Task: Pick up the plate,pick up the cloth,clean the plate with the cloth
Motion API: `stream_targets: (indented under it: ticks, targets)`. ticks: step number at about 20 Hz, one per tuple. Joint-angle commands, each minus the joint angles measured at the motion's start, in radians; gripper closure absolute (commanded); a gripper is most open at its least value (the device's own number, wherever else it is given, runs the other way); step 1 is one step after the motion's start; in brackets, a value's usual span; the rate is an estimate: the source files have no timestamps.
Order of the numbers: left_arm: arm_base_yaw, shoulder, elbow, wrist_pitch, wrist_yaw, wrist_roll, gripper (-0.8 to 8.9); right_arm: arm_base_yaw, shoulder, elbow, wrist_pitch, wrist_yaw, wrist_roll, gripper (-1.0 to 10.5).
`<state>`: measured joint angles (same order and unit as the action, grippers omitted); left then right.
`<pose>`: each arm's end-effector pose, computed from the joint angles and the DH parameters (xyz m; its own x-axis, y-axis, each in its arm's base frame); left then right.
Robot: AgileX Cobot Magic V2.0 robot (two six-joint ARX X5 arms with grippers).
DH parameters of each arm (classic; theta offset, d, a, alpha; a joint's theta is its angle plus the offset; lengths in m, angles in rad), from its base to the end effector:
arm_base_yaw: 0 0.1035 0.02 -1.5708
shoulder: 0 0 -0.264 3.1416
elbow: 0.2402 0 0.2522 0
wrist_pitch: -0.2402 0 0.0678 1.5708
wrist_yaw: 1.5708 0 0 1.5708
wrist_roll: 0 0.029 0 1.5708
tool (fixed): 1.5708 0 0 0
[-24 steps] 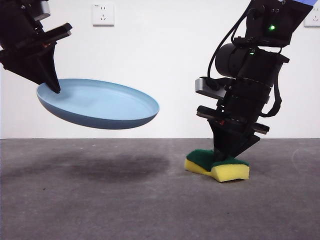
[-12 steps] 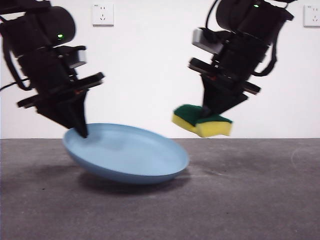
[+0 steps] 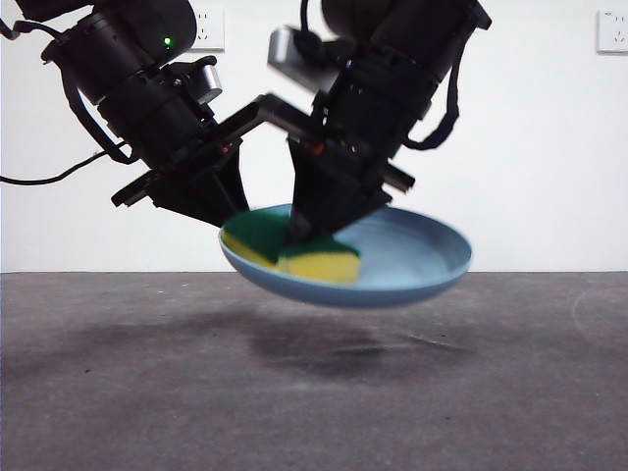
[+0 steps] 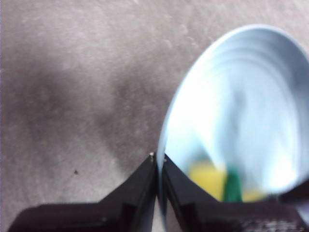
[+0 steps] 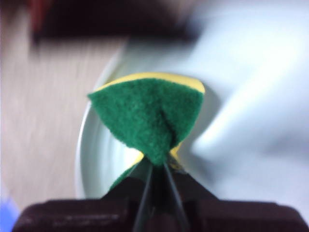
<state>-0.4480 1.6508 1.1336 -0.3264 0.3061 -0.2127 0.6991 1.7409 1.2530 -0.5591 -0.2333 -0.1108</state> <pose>0.3091 -0.1582 0.2264 0.4408 -0.5462 -0.7123 0.4381 0.8235 -0.3604 0.2691 0.2350 0.2187 0.2237 0.4901 -0.8425 -0.7835 0.6046 0.1437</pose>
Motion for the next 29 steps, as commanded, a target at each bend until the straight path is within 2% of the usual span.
stream_targets:
  ticks: [1, 2, 5, 6, 7, 10, 12, 14, 17, 19, 20, 21, 24, 25, 26, 27, 29]
  targets:
    - [0.006, -0.005, 0.002, 0.005, 0.018, -0.028, 8.22, 0.003, 0.019, -0.001, -0.122, 0.085, -0.004, 9.6]
    - [0.006, -0.007, 0.002, -0.005, 0.019, -0.028, 8.22, 0.003, 0.019, -0.001, -0.154, 0.173, -0.007, 9.6]
    - [0.005, -0.007, 0.002, -0.044, 0.035, -0.023, 8.21, -0.039, 0.003, -0.001, -0.143, 0.524, -0.018, 9.6]
    - [0.004, -0.007, 0.002, -0.051, 0.061, -0.021, 8.22, -0.049, 0.003, -0.001, -0.093, 0.592, -0.019, 9.6]
    - [0.003, -0.007, 0.002, -0.052, 0.088, -0.021, 8.22, -0.066, 0.003, -0.001, -0.032, 0.594, -0.018, 9.6]
    - [-0.007, -0.007, 0.002, -0.043, 0.114, -0.021, 8.21, -0.098, 0.004, -0.001, 0.093, 0.408, -0.018, 9.6]
    - [-0.011, -0.007, 0.002, -0.029, 0.115, -0.024, 8.21, -0.104, 0.004, -0.001, 0.138, 0.232, -0.016, 9.6]
    - [-0.011, -0.007, 0.002, -0.008, 0.114, -0.031, 8.21, -0.103, 0.005, -0.001, 0.153, 0.099, -0.010, 9.6]
    - [-0.010, -0.007, 0.002, 0.047, 0.114, -0.066, 8.22, -0.087, 0.006, -0.001, 0.109, -0.063, -0.010, 9.6]
    - [-0.008, -0.007, 0.002, 0.088, 0.112, -0.085, 8.21, -0.066, 0.006, -0.001, 0.006, -0.106, -0.024, 9.6]
    - [-0.008, -0.007, 0.002, 0.095, 0.112, -0.095, 8.21, -0.060, 0.006, -0.001, -0.065, -0.081, -0.048, 9.6]
    - [-0.008, -0.007, 0.002, 0.094, 0.112, -0.100, 8.21, -0.058, 0.006, -0.001, -0.142, -0.009, -0.064, 9.6]
    - [-0.008, -0.007, 0.002, 0.076, 0.116, -0.099, 8.22, -0.062, 0.005, -0.001, -0.258, 0.405, -0.056, 9.6]
    - [-0.008, -0.007, 0.002, 0.067, 0.117, -0.098, 8.22, -0.069, 0.003, -0.001, -0.233, 0.550, -0.039, 9.6]
    - [-0.011, -0.007, 0.002, 0.061, 0.121, -0.098, 8.21, -0.077, 0.003, -0.001, -0.183, 0.650, -0.023, 9.6]
    - [-0.017, -0.007, 0.002, 0.055, 0.126, -0.098, 8.21, -0.085, 0.003, -0.001, -0.122, 0.694, -0.018, 9.6]
    - [-0.031, -0.007, 0.002, 0.055, 0.126, -0.098, 8.22, -0.097, 0.003, -0.001, 0.039, 0.637, -0.018, 9.6]
